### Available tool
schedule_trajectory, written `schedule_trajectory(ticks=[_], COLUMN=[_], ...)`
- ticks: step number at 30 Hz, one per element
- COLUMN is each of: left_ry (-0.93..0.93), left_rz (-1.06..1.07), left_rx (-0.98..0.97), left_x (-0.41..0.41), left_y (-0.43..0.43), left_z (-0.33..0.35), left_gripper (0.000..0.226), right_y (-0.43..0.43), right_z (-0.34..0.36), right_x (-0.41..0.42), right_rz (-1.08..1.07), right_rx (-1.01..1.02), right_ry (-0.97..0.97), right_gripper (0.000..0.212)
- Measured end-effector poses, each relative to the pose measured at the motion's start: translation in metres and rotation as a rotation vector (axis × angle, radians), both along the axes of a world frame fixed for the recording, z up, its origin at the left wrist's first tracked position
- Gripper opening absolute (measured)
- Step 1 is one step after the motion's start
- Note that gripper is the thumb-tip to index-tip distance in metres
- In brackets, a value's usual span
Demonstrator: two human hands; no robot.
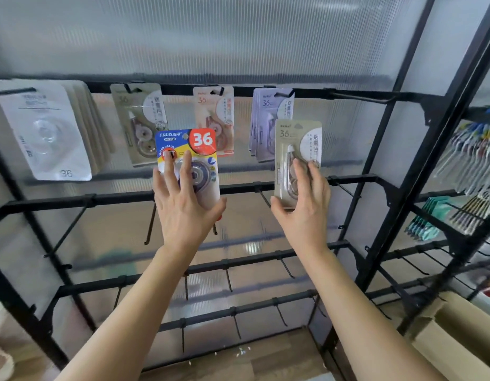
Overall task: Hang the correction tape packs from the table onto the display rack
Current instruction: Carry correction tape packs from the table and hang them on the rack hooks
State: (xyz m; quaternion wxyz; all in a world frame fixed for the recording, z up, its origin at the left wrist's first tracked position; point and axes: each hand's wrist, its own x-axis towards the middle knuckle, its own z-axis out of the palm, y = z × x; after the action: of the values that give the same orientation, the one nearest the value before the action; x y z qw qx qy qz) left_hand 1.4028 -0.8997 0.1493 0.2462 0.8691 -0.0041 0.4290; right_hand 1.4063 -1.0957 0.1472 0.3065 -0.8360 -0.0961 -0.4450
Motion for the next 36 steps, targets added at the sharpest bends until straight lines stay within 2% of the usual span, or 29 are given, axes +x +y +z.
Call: schedule_trajectory(ticks=[6,21,36], left_ry=[-0.007,-0.073,-0.082], left_rz=[-0.004,0.213,0.159], left_rx=[0.006,-0.023,-0.022], left_x=[-0.003,-0.024,-0.014], left_y=[0.01,0.099,0.151], left_z=[-0.001,-0.004,-0.003], left_gripper=[0.098,0.095,0.101], right_y=[0.016,0.128,0.198], right_z=[0.001,0.023,0.04], right_x=[0.003,0.015,0.023], right_rz=[0.03,0.3,0.338], right_rx=[-0.011,-0.068,-0.118], right_ry=[-0.02,-0.078,-0.118], right_gripper=[0.069,0.065,0.067])
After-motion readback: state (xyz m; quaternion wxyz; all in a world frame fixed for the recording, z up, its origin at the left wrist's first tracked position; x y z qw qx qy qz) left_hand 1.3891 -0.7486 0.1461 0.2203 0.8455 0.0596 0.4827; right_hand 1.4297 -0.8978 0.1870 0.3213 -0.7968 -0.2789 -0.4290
